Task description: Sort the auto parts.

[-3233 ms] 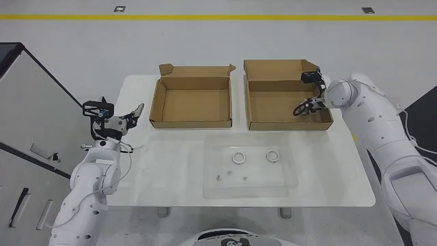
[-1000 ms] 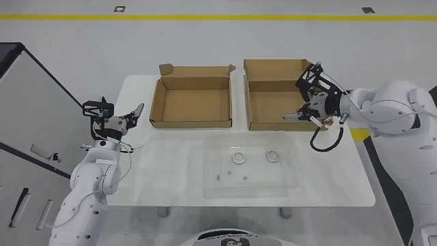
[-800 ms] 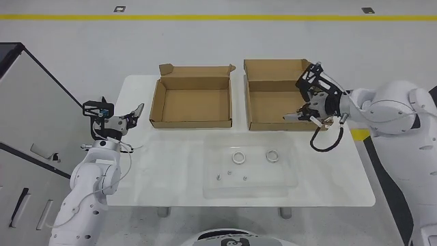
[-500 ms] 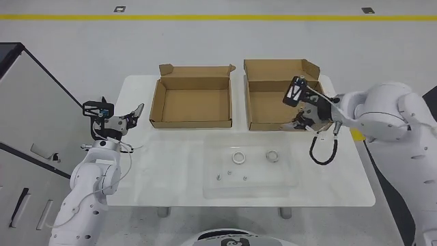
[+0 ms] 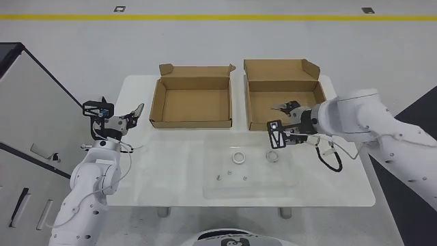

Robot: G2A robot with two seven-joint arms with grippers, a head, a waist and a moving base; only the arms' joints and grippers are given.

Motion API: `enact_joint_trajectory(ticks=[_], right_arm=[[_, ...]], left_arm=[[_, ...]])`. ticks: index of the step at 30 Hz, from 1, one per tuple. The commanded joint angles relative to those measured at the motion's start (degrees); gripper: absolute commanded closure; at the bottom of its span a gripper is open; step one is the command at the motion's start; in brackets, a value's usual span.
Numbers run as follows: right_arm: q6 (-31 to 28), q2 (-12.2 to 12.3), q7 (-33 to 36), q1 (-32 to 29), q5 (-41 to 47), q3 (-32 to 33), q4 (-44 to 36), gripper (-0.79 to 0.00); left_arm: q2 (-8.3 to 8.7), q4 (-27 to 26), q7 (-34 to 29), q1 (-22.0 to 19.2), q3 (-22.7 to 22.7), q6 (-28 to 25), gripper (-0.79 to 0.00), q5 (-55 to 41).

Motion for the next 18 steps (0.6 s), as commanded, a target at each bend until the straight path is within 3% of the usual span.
enact_joint_trajectory(ticks=[1,10,18], right_arm=[[-0.61,0.73,-0.58,2.93,-0.11,-3.71,-0.56,-0.785],[-0.61,1.45,-0.58,17.29,2.86,-20.60,-1.27,-0.785],[-0.61,1.45,-0.58,17.29,2.86,-20.60,-1.27,-0.785]], left_arm=[[0.00,0.00,0.00,0.00,0.00,0.00,-0.785,0.00],[0.00,0.00,0.00,0.00,0.00,0.00,-0.785,0.00],[0.00,0.00,0.00,0.00,0.00,0.00,-0.785,0.00]])
